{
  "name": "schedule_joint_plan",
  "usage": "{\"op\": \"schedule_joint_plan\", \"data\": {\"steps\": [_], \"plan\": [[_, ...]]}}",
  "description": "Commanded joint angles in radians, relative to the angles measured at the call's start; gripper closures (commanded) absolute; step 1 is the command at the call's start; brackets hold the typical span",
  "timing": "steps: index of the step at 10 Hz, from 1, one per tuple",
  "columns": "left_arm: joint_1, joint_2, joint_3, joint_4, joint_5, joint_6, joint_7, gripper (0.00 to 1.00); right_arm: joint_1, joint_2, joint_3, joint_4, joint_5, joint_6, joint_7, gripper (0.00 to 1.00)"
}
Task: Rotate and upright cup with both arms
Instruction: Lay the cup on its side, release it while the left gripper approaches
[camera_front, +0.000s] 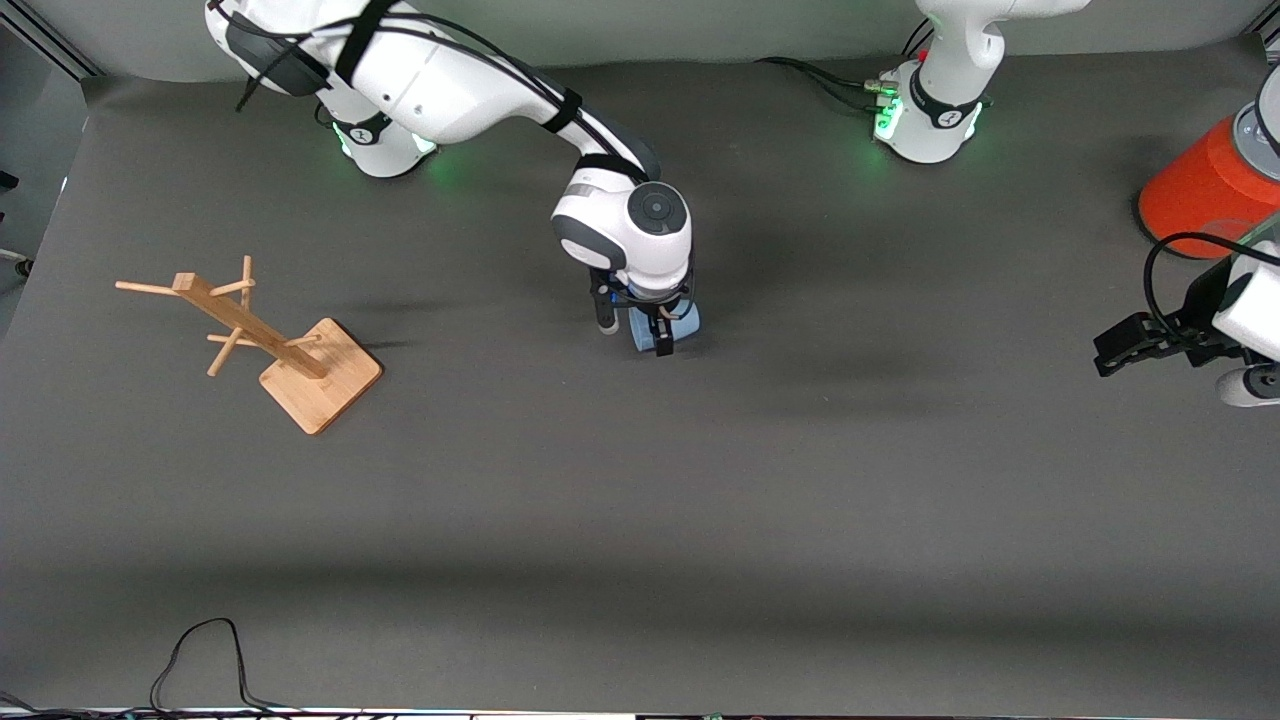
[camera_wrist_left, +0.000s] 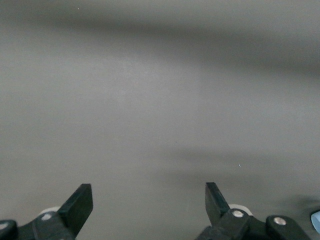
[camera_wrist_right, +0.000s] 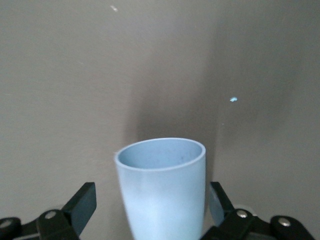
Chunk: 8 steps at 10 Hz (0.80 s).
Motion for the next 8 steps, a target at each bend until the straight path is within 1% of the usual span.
{"op": "schedule_joint_plan", "data": {"steps": [1, 2, 3, 4, 5, 6, 7, 8], "plan": [[-0.006, 0.024, 0.001, 0.020, -0.006, -0.021, 0.022, 0.00, -0.052, -0.205, -0.031, -0.024, 0.186, -0.135, -0.239, 0.00], [-0.003, 0.024, 0.000, 0.017, -0.005, -0.045, 0.058, 0.00, -0.075, -0.267, -0.069, -0.024, 0.232, -0.188, -0.343, 0.00], [-0.011, 0.026, 0.000, 0.022, -0.008, -0.065, 0.055, 0.00, -0.103, -0.328, -0.100, -0.025, 0.298, -0.226, -0.467, 0.00], [-0.023, 0.026, -0.008, 0.020, -0.003, -0.071, 0.053, 0.00, -0.113, -0.385, -0.161, -0.024, 0.364, -0.264, -0.605, 0.00], [-0.063, 0.029, -0.017, 0.020, 0.004, -0.070, 0.043, 0.00, -0.114, -0.445, -0.227, -0.031, 0.407, -0.295, -0.740, 0.00], [-0.142, 0.038, -0.018, 0.022, 0.026, -0.071, -0.065, 0.00, -0.114, -0.505, -0.285, -0.054, 0.415, -0.321, -0.892, 0.00], [-0.240, 0.045, -0.018, 0.022, 0.085, -0.077, -0.224, 0.00, -0.114, -0.554, -0.328, -0.070, 0.415, -0.356, -1.047, 0.00], [-0.337, 0.077, -0.018, 0.035, 0.133, -0.079, -0.314, 0.00, -0.114, -0.589, -0.377, -0.097, 0.415, -0.392, -1.211, 0.00]]}}
